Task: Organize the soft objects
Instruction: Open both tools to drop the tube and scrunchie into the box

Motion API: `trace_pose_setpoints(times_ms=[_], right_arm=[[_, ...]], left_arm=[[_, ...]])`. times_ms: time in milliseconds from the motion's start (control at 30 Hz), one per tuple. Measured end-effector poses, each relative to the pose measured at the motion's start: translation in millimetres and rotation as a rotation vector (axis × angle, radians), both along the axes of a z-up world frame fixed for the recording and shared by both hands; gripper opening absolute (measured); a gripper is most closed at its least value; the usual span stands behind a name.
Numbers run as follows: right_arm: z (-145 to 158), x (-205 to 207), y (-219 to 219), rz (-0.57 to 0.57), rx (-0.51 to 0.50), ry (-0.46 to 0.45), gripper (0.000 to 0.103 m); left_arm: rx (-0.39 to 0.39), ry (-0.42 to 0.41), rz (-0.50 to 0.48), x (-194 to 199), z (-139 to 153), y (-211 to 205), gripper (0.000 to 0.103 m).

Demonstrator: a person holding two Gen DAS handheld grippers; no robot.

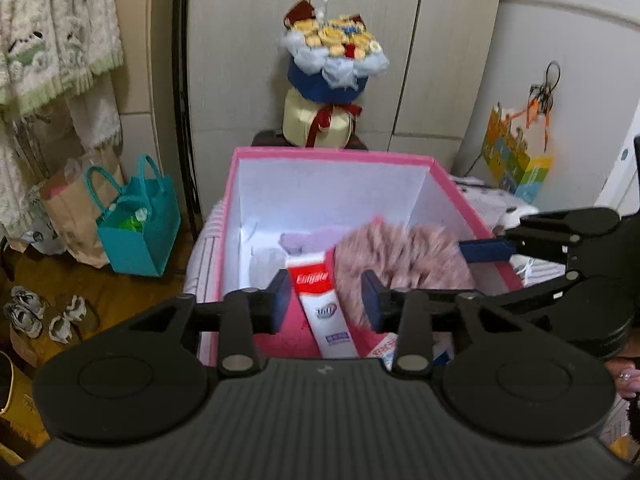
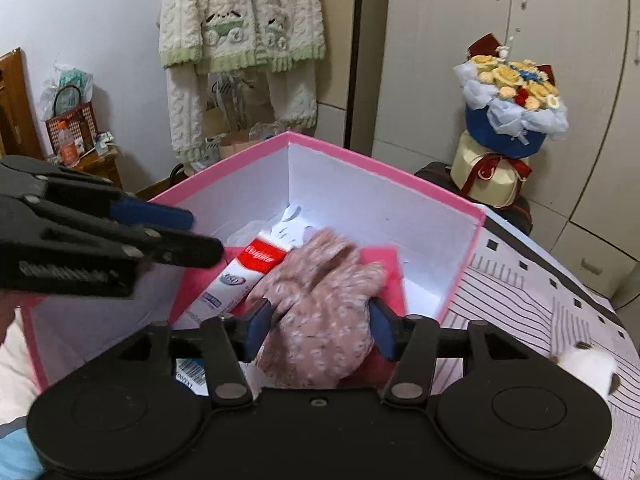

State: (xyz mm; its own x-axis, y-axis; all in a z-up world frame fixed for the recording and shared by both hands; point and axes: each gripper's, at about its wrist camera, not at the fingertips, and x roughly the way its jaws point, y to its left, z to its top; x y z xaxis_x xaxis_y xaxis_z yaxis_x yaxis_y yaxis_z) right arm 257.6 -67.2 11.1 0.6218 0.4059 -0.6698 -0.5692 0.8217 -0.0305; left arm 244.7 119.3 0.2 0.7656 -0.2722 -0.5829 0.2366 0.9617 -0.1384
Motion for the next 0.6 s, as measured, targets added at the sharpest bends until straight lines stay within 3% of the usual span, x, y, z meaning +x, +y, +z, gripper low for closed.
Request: trace_pose_setpoints(times_ms=[200,600], right_arm=[[15.2,-23.7,-17.2,-0.002,0.041,-0.023,0.065],[45.9,-95.0,-36.8,0.001,0.046,-0.075,0.07]], left_arm=[[0.037,-0.049,-0.03,-31.5,21.5,-0.8,0.061],[0.095,-0.136,-0.109,-105.1,57.6,-16.4,0.074]])
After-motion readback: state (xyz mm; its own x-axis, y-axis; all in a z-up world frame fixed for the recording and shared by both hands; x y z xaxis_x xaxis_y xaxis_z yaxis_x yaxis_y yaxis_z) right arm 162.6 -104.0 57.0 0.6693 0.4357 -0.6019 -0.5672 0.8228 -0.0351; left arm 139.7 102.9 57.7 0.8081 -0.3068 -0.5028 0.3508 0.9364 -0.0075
